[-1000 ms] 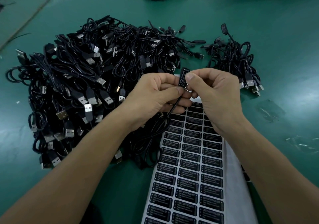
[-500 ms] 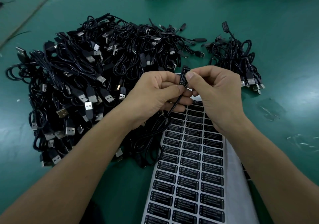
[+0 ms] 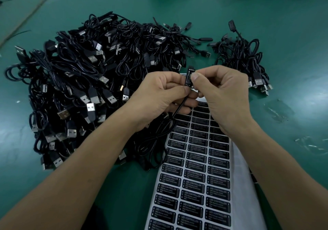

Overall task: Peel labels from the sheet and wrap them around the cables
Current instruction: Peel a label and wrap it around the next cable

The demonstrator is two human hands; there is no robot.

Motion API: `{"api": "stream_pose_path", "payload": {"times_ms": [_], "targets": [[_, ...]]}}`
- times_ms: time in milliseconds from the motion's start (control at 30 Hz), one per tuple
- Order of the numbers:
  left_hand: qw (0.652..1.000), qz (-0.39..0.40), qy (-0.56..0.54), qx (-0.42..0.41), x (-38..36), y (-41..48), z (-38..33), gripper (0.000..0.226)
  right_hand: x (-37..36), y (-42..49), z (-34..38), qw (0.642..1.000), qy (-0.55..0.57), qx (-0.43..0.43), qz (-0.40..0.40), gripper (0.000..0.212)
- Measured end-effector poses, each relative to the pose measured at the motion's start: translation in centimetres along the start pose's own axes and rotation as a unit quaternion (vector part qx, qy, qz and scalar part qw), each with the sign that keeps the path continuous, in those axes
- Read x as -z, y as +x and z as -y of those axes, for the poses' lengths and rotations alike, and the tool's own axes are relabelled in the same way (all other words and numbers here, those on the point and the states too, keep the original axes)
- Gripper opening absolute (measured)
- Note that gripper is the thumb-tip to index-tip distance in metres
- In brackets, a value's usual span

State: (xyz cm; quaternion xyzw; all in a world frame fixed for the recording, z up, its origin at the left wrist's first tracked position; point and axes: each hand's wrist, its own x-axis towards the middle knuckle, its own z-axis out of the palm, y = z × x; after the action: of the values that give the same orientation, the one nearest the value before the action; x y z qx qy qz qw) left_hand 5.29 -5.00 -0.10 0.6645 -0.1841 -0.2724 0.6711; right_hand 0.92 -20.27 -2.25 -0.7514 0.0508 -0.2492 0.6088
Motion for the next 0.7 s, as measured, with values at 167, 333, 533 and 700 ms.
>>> {"api": "stream_pose_path", "payload": {"times_ms": [167, 333, 533, 700], "targets": [[1.000, -0.008, 0.003, 0.002, -0.18, -0.05, 0.00, 0.008, -0.02, -0.16, 0.13, 1.000, 0.000, 0.000, -0.004, 0.014], [1.000, -0.028, 0.008, 0.003, -0.39, -0.04, 0.16, 0.011, -0.13, -0.41, 0.35, 1.000, -0.005, 0.002, -0.006, 0.015], [0.999, -0.044, 0.016, -0.011, -0.56, 0.01, 0.32, 0.016, -0.21, -0.78, 0.72, 1.000, -0.003, -0.002, -0.008, 0.011], [0.999, -0.039, 0.021, -0.012, -0.46, 0.02, 0.29, 0.017, -0.18, -0.89, 0.80, 1.000, 0.010, -0.007, -0.002, 0.009]]}}
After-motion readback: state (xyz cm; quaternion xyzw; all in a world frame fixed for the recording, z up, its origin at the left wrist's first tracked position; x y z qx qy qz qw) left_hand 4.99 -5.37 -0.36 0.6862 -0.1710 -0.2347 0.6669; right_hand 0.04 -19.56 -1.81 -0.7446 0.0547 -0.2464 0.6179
